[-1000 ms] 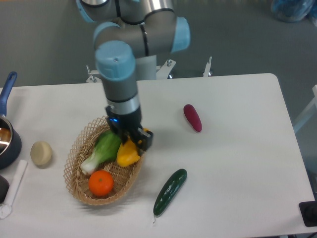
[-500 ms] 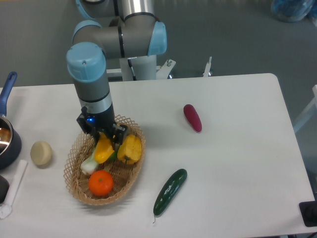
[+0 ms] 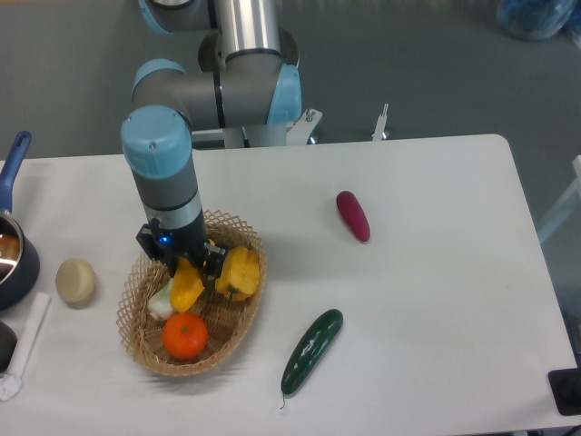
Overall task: Place the mango in the basket
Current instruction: 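Lower the mango into the basket and open the gripper to release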
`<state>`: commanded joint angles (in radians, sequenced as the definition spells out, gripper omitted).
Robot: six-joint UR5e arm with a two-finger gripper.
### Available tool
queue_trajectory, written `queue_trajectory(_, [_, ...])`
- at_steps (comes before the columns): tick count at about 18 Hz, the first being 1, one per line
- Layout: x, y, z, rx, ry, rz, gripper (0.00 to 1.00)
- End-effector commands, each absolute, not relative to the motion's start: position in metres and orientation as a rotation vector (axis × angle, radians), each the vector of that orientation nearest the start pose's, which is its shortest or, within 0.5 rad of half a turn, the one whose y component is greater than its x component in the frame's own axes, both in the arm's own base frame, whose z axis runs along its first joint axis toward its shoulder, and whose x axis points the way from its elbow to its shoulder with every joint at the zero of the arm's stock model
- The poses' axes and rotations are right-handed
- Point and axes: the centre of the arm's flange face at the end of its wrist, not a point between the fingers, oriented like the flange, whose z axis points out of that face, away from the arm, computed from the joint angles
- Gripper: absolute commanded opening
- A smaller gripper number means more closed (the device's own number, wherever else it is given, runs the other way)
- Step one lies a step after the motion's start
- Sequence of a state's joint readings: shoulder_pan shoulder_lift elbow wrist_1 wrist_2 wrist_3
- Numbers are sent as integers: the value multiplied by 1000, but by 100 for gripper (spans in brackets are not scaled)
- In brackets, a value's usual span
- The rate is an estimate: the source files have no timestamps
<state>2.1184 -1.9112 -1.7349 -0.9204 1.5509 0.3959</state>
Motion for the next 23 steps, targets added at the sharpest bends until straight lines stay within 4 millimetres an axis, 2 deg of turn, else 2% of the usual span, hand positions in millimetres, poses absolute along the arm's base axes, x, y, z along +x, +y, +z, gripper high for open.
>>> queue_trajectory(3, [-196,584,277,-3010,-257,56,41])
queue_trajectory(10, [-187,587,280,-2989,-271,11,42])
queue_trajectory(12, [-186,586,277,-2994,-274,7,52])
queue_trajectory(14, [-185,585,275,-3000,-272,5,56])
queue_trajectory(17, [-184,583,270,-3008,-276,-1,57])
queue_trajectory(21, [-184,583,274,-3002,-273,6,60])
queue_trajectory(23, [-185,584,274,-3004,-264,16,74])
